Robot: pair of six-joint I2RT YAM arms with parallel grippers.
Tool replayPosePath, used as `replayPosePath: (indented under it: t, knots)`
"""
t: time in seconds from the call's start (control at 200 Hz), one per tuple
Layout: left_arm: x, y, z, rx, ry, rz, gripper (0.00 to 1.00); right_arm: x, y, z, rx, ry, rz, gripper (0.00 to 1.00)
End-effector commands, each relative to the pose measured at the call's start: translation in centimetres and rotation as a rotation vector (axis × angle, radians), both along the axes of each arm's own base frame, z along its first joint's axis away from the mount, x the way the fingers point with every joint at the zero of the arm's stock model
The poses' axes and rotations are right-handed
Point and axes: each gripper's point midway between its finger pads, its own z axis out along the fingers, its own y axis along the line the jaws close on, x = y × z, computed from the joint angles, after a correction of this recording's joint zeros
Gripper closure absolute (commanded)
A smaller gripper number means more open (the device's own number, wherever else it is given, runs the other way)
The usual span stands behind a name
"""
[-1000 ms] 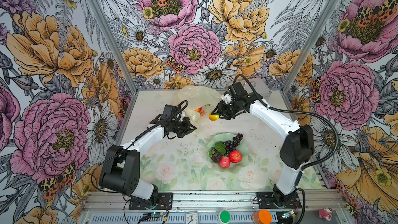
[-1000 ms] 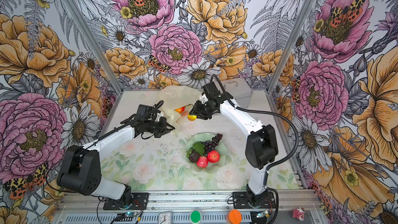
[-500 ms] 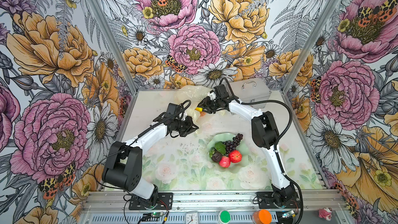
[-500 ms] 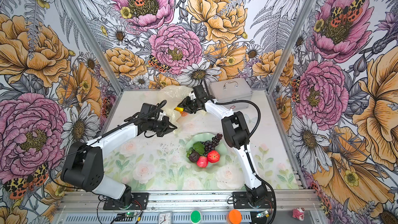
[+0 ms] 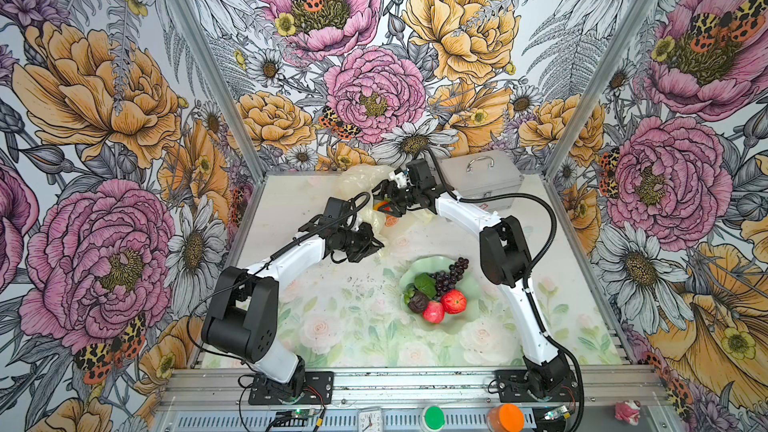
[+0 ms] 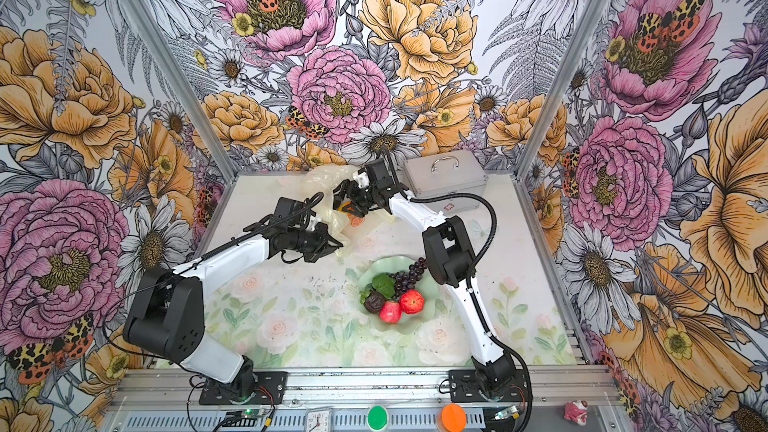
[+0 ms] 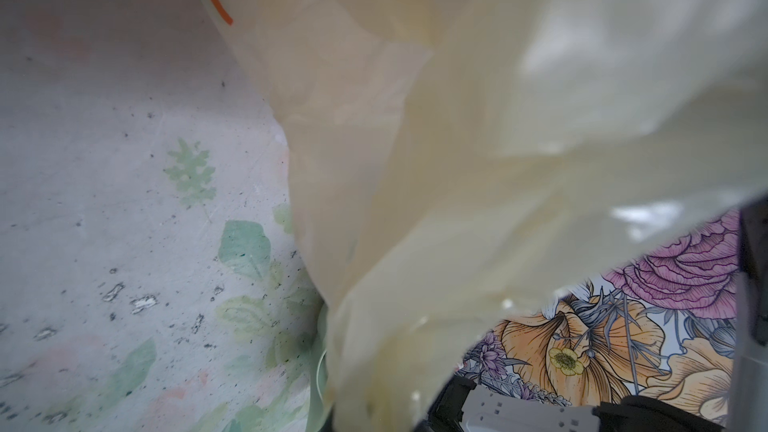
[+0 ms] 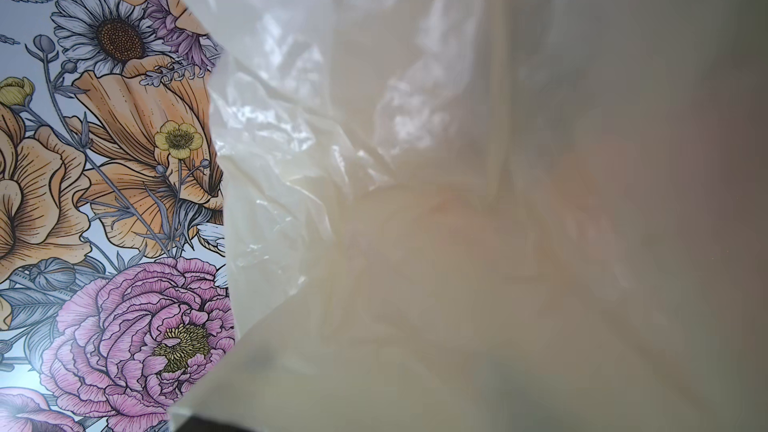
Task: Place the fruits into the plastic bag
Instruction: 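Lift the second mango and carry it into the bag mouth, then open the right gripper to drop the mango into the bag, then move the right gripper to the plate and grasp the green grapes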
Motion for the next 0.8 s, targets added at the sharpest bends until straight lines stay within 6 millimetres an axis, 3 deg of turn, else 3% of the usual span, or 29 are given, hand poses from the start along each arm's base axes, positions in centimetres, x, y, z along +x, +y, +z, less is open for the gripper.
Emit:
replayPosePath:
  t: [0.0,0.285,0.395,0.65,0.795]
  knots:
    - [0.7,0.9,0.3,0.01,-0.031,0.022,1.0,-1.4,-1.8,5.2,0.021,-0.087,-0.005,0.2]
    - [1.4,1.3,0.3,-0.009,-0.052,0.023,1.0,-7.8,-7.4,5.9,-0.081,-0.063,-0.016,0.17]
    - [1.5,1.4,0.3,-0.007,-0.057,0.016,1.0,-11.5,-9.7,6.0,-0.165,-0.076,0.015,0.01]
    - [1.4,1.4,-0.2,-0.003,-0.057,0.0,1.0,-21.6,-14.8,3.0,-0.496,-0.026,0.236,0.0]
    - [1.2,1.3,-0.2,-0.006,-0.057,-0.006,1.0,-25.7,-15.0,1.5,-0.659,-0.031,0.384,0.0]
